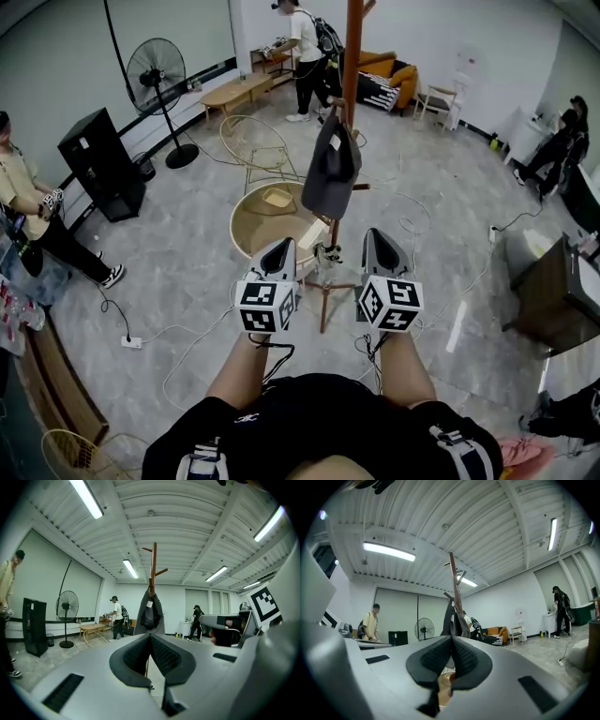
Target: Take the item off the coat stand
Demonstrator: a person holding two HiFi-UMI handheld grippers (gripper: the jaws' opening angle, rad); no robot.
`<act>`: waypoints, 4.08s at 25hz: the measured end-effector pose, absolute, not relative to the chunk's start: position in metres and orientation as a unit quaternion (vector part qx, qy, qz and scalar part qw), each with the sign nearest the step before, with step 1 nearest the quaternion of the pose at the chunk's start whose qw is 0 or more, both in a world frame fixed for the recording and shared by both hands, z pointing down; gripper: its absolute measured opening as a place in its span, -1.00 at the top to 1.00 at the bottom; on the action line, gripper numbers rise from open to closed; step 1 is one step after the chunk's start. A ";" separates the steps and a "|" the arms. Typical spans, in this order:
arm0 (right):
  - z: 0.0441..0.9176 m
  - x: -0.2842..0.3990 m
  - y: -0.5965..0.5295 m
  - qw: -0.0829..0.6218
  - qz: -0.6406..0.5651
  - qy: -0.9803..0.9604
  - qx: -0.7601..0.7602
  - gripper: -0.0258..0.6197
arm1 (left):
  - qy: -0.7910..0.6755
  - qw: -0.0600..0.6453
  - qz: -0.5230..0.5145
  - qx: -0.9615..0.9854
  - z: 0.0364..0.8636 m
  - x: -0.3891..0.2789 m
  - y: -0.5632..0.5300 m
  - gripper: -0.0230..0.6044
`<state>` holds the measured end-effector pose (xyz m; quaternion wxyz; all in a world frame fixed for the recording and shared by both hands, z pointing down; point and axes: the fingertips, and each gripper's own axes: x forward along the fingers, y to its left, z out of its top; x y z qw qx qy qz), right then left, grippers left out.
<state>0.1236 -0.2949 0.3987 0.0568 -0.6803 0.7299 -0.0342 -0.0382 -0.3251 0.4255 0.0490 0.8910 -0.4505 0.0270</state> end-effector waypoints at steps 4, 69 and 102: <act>0.397 0.123 -0.348 0.056 -0.031 0.719 -0.692 0.87 | -0.439 0.054 0.033 0.896 0.431 -0.042 -0.383 0.89; 0.282 0.112 -0.457 0.040 0.049 0.811 -0.582 0.82 | -0.563 0.075 0.034 0.822 0.429 -0.085 -0.432 0.89; 0.432 0.125 -0.461 0.012 -0.100 0.769 -0.631 0.83 | -0.556 0.097 0.044 0.824 0.445 -0.086 -0.442 0.89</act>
